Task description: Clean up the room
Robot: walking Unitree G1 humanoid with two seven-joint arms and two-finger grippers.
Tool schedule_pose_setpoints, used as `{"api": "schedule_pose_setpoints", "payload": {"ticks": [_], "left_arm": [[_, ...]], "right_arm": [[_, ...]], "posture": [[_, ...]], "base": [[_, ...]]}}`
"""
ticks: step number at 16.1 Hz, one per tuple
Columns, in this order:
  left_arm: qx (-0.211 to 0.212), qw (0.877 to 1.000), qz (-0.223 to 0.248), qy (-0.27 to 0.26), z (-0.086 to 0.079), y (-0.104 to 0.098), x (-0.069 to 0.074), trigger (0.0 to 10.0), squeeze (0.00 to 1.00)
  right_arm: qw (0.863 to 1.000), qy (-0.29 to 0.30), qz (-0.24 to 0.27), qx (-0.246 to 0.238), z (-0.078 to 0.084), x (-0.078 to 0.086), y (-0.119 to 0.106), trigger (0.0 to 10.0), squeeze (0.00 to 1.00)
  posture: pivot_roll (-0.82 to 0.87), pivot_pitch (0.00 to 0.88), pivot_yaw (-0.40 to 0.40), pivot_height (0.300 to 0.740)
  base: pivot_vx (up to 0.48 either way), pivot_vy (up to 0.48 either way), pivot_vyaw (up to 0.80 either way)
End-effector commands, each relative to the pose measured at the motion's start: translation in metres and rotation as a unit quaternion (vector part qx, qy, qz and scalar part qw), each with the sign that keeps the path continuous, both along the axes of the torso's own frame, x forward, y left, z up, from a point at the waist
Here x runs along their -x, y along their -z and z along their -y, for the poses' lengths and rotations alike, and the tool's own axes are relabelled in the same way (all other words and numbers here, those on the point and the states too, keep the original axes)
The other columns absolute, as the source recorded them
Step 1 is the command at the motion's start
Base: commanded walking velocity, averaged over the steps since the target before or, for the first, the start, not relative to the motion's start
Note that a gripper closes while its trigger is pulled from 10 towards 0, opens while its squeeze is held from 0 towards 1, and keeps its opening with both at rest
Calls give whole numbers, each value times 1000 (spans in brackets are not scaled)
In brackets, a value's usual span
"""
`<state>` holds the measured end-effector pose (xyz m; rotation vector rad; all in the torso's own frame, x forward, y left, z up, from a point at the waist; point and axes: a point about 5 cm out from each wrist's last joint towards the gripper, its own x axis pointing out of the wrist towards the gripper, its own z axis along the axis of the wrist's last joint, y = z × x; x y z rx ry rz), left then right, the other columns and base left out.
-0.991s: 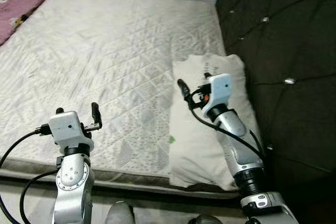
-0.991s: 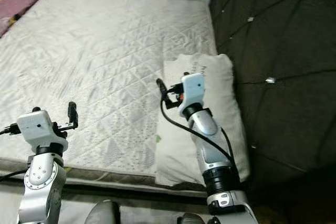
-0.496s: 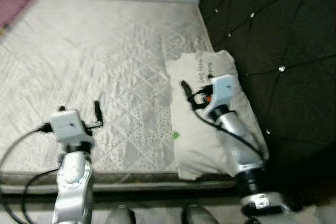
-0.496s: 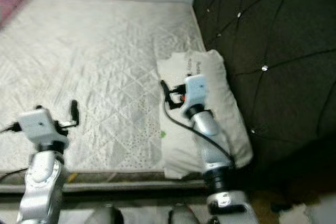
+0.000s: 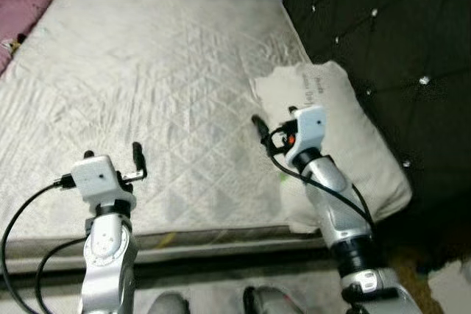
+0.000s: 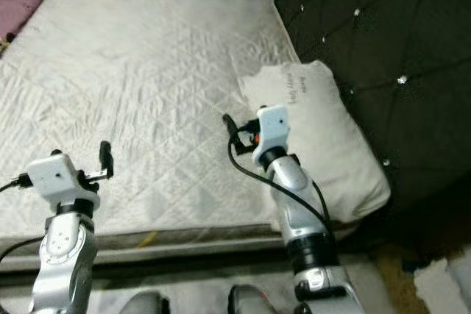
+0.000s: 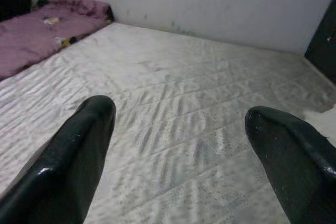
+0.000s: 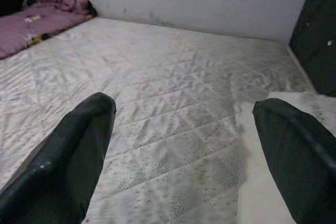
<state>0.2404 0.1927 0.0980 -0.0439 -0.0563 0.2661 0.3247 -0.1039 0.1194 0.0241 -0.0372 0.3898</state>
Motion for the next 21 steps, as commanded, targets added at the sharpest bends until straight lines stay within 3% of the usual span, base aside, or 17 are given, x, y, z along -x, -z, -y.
{"api": "schedule_pose_setpoints", "payload": {"ticks": [1, 16, 21], "left_arm": [[1, 1000, 2, -2, -2, -1, 0, 10000, 0], [-3, 1000, 7, -2, -1, -2, -1, 10000, 0], [-27, 999, 26, 0, -1, -12, 5, 10000, 0]], "right_arm": [[1000, -9, 10, -1, -4, -1, -5, 10000, 0], [1000, -17, 13, 8, -7, -3, -5, 10000, 0], [1000, -17, 17, 4, -5, -1, -6, 10000, 0]], "posture": [[-45, 95, -46, 740], [-47, 95, -52, 740], [-45, 100, -50, 740]], "base": [[0, 480, 0], [0, 480, 0], [0, 473, 0]]}}
